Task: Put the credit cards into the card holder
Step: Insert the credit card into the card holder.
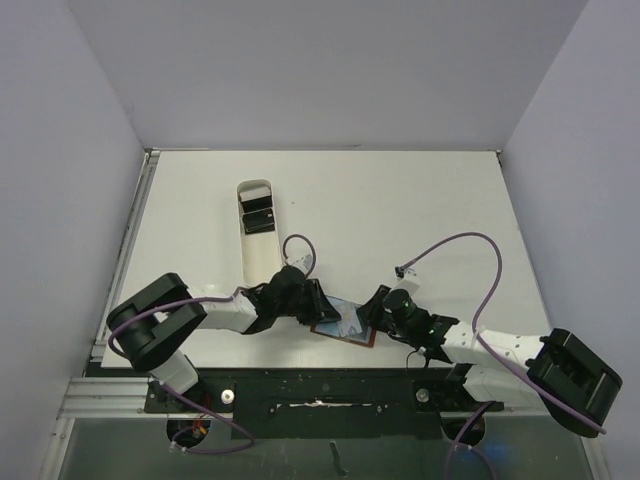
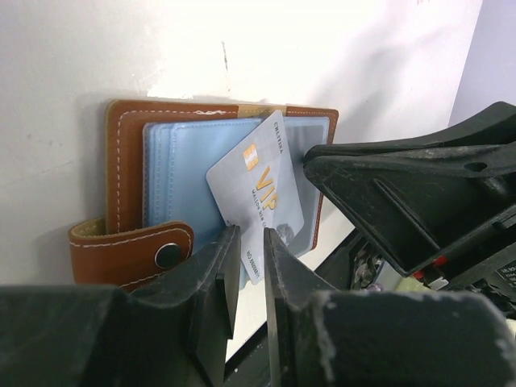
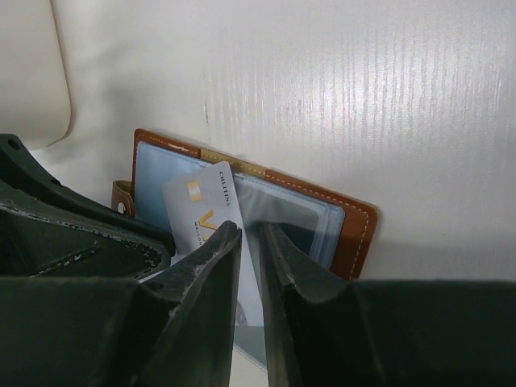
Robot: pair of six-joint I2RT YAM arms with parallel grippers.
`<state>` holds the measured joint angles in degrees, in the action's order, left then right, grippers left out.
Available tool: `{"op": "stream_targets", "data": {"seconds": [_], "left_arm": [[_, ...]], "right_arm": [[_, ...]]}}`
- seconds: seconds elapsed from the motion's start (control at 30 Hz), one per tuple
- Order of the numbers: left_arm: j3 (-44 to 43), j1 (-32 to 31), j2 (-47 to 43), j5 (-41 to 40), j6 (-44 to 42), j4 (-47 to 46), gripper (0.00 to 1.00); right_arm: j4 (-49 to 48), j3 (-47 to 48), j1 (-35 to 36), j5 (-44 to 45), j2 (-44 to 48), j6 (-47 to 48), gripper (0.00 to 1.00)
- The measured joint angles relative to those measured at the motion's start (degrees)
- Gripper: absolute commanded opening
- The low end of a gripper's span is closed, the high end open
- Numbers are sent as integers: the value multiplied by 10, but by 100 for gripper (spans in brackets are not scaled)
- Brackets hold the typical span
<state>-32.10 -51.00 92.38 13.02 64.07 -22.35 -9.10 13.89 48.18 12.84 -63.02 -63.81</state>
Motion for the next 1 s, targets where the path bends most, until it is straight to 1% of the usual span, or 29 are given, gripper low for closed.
{"op": "stream_targets", "data": {"seconds": [0.13,0.23,0.33,0.47,0.63,1.0], "left_arm": [[19,-6,0,-15,16,-32,22],[23,-10,-8,-29,18,-31,27],[23,-12,-33,-53,15,-14,31],[23,-12,-61,-75,13,0,32],[36,-12,-59,-78,13,-3,32],[43,-13,-33,-70,24,-31,32]], "right_arm": [[-4,-6,3,0,6,-3,19],[3,-7,4,-1,13,-4,19],[29,-6,7,-3,32,-1,21],[65,0,7,-4,50,4,22],[71,5,7,-5,43,5,23],[7,10,22,-15,-8,-11,23]]}}
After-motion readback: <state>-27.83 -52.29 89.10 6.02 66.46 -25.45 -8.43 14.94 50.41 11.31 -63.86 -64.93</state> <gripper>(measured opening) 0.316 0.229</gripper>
